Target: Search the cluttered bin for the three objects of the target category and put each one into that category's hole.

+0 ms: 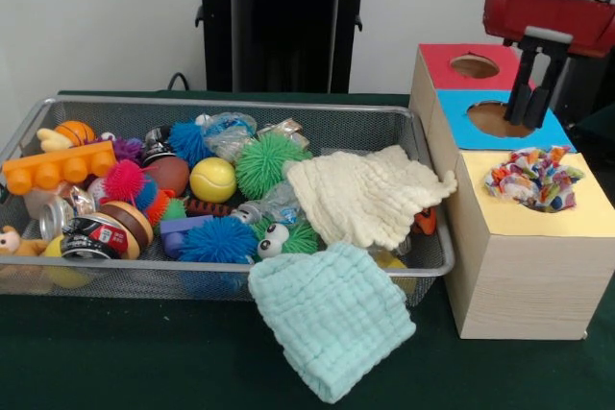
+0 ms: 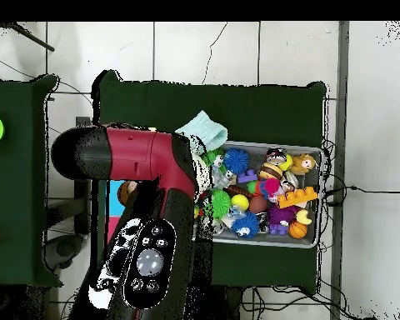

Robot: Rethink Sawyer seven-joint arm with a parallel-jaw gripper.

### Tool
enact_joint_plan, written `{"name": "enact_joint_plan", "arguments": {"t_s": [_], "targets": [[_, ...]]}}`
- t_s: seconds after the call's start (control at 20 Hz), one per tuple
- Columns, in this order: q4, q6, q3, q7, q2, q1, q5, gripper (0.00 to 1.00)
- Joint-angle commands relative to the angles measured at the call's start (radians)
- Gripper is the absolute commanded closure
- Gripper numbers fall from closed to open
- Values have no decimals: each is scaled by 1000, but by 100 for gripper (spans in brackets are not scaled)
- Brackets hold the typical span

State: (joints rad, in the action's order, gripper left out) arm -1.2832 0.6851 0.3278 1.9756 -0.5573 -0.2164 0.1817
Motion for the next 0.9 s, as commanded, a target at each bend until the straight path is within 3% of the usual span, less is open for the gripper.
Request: {"name": "enact_joint_plan", "arguments": {"t_s": [0.05, 0.5, 0.9], "targets": [[-85, -12, -91, 87, 34, -3, -39, 100], [-69, 9, -82, 102, 39, -14, -34, 100], [-86, -32, -92, 111, 47, -15, -33, 100]]}}
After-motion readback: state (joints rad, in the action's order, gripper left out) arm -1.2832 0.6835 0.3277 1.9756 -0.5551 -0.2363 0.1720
